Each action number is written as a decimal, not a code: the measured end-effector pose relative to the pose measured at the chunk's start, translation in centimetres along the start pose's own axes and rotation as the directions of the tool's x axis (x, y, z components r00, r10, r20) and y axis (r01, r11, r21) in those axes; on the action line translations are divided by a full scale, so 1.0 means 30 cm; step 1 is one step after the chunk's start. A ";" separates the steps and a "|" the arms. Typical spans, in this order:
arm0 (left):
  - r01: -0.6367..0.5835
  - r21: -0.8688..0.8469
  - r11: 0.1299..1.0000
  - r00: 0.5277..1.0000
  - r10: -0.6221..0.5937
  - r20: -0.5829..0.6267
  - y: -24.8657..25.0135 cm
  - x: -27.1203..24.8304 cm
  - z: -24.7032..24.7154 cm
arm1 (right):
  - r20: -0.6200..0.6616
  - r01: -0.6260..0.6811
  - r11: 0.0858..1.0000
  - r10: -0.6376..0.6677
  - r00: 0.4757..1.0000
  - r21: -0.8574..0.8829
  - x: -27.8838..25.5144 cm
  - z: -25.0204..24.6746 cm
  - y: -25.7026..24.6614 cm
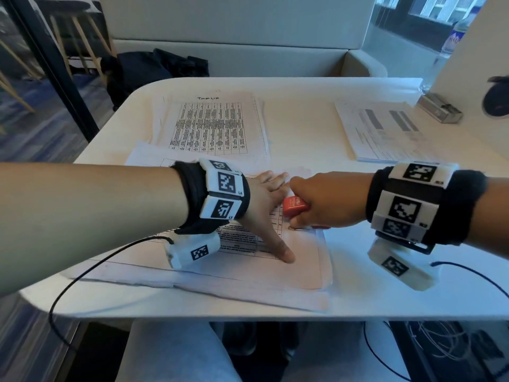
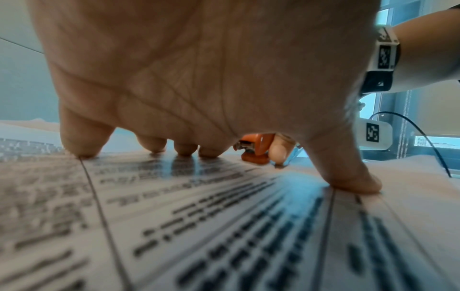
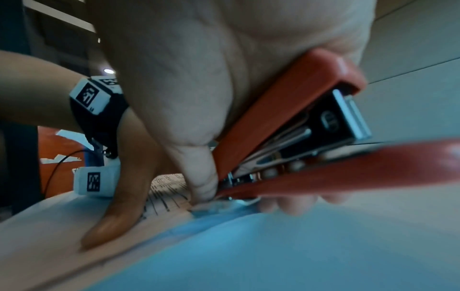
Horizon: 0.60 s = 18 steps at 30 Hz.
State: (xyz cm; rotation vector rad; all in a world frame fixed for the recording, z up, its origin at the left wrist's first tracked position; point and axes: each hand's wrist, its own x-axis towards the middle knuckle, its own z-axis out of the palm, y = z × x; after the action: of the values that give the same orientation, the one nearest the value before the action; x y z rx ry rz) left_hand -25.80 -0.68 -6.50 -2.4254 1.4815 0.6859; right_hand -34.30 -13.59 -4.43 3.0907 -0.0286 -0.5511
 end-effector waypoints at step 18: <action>-0.017 0.012 1.000 1.000 0.017 -0.009 0.023 -0.022 -0.008 | -0.144 0.176 0.957 -0.212 0.966 -0.232 -0.059 -0.031 -0.045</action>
State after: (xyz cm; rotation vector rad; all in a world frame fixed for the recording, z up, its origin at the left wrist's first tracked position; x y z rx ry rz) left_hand -26.60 -0.60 -5.93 -2.4125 1.5073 0.6689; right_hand -35.62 -12.19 -2.94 2.9277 0.3183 -0.2712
